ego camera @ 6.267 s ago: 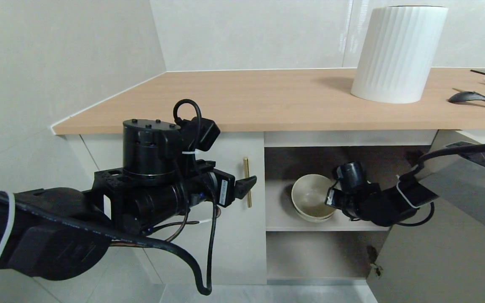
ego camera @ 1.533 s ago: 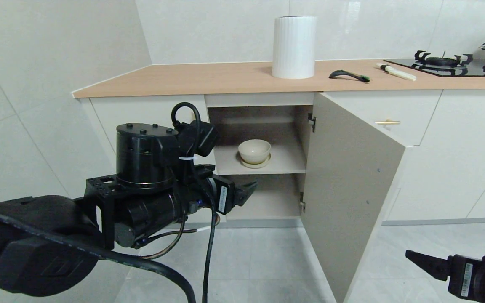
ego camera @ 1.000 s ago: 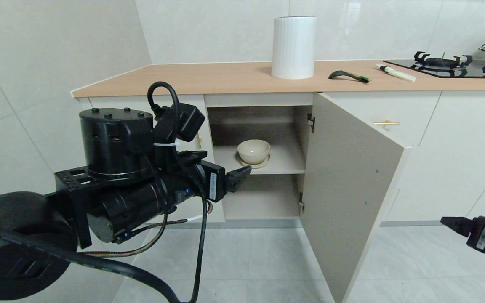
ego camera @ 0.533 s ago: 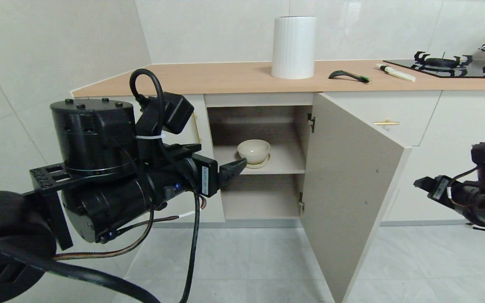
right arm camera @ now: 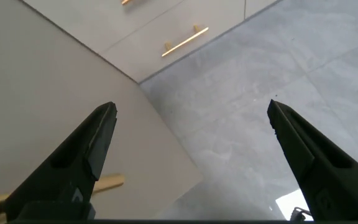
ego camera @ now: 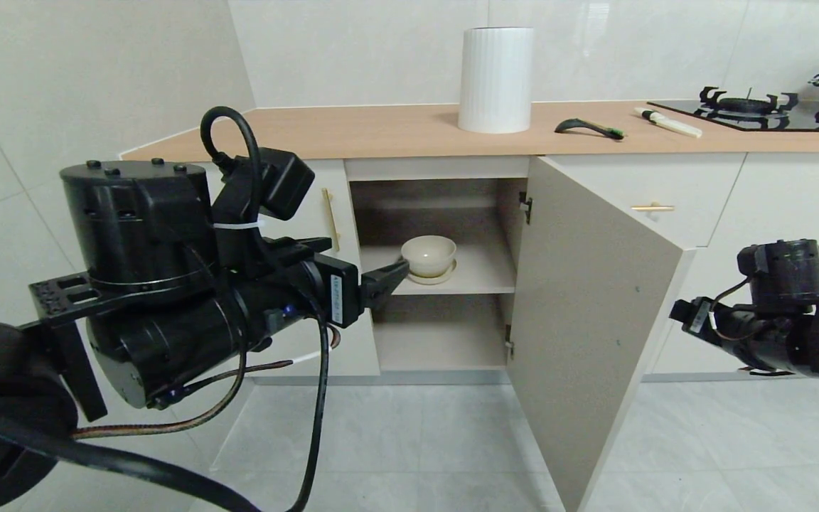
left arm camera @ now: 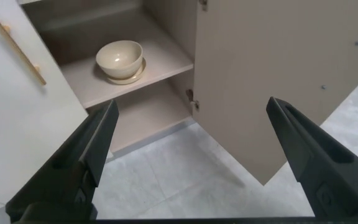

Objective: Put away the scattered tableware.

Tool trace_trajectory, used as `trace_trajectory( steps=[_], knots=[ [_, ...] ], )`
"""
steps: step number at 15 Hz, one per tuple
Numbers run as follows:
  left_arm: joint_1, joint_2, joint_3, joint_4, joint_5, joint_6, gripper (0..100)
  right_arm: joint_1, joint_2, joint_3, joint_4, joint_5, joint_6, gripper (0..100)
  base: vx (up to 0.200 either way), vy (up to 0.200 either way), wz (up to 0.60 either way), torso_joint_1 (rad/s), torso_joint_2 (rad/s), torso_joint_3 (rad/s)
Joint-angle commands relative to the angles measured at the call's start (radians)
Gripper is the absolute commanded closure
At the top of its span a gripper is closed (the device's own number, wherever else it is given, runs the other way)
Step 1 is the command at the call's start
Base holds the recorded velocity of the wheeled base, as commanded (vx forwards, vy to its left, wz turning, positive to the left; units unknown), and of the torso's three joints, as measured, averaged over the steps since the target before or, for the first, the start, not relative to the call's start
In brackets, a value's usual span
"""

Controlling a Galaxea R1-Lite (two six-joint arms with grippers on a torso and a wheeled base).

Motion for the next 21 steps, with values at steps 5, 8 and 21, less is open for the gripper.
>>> trace_trajectory(
  steps=[5, 8, 21],
  knots=[
    [0.012, -0.008, 0.003, -0.002, 0.001, 0.0, 0, 0.111, 0.012, -0.034, 0.003, 0.051, -0.001, 0, 0.0, 0.0, 0.0, 0.0, 0.0, 0.0],
    [0.017, -0.014, 0.0, -0.013, 0.001, 0.0, 0, 0.203, 0.047, -0.066, 0.003, 0.07, -0.001, 0, 0.0, 0.0, 0.0, 0.0, 0.0, 0.0],
    [0.02, -0.04, 0.0, -0.022, 0.001, 0.0, 0, 0.39, 0.35, -0.492, 0.002, 0.093, -0.04, 0, 0.0, 0.0, 0.0, 0.0, 0.0, 0.0]
  ],
)
